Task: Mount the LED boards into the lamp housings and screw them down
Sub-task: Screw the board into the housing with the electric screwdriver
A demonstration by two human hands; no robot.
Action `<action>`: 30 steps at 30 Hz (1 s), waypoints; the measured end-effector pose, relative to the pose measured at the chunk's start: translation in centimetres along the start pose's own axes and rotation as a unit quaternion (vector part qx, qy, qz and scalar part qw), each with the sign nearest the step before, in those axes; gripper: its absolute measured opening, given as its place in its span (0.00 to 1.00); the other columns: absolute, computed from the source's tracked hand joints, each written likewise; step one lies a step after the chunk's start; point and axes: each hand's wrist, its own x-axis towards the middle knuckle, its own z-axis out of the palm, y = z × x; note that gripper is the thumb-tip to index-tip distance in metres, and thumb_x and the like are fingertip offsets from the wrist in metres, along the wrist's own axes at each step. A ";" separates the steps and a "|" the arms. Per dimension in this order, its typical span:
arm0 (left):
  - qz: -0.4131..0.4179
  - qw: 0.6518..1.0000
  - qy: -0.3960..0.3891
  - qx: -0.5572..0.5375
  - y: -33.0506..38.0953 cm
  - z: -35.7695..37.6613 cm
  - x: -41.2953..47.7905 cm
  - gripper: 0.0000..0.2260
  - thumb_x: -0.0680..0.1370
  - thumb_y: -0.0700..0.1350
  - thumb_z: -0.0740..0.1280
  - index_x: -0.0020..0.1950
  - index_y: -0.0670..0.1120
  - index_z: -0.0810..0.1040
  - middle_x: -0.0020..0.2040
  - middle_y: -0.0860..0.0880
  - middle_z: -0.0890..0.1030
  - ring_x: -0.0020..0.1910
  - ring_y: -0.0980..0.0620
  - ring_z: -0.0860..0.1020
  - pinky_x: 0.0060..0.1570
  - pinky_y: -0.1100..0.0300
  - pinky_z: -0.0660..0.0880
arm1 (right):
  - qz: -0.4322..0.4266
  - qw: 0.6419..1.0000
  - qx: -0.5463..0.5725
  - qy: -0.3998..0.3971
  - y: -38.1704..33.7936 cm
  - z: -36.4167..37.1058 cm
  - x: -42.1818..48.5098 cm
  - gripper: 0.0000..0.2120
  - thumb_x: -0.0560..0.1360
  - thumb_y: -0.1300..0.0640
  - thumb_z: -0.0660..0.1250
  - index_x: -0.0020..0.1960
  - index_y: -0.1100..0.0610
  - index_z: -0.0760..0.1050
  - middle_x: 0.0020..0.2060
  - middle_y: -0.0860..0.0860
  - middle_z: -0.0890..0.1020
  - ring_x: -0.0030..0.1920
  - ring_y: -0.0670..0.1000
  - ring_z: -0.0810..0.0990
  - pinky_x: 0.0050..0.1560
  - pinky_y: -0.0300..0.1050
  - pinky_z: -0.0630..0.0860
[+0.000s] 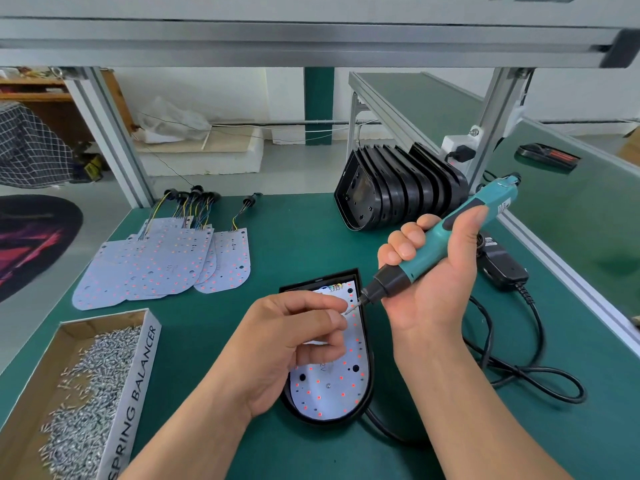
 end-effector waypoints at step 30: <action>0.008 0.999 -0.023 0.029 -0.3 0.4 -0.4 0.12 0.81 0.33 0.72 0.47 0.48 0.89 0.52 0.38 0.88 0.49 0.42 0.89 0.49 0.55 0.85 | -0.002 1.000 -0.019 -0.022 0.0 0.1 -0.2 0.25 0.78 0.31 0.64 0.44 0.54 0.74 0.34 0.48 0.71 0.30 0.47 0.70 0.32 0.41 0.69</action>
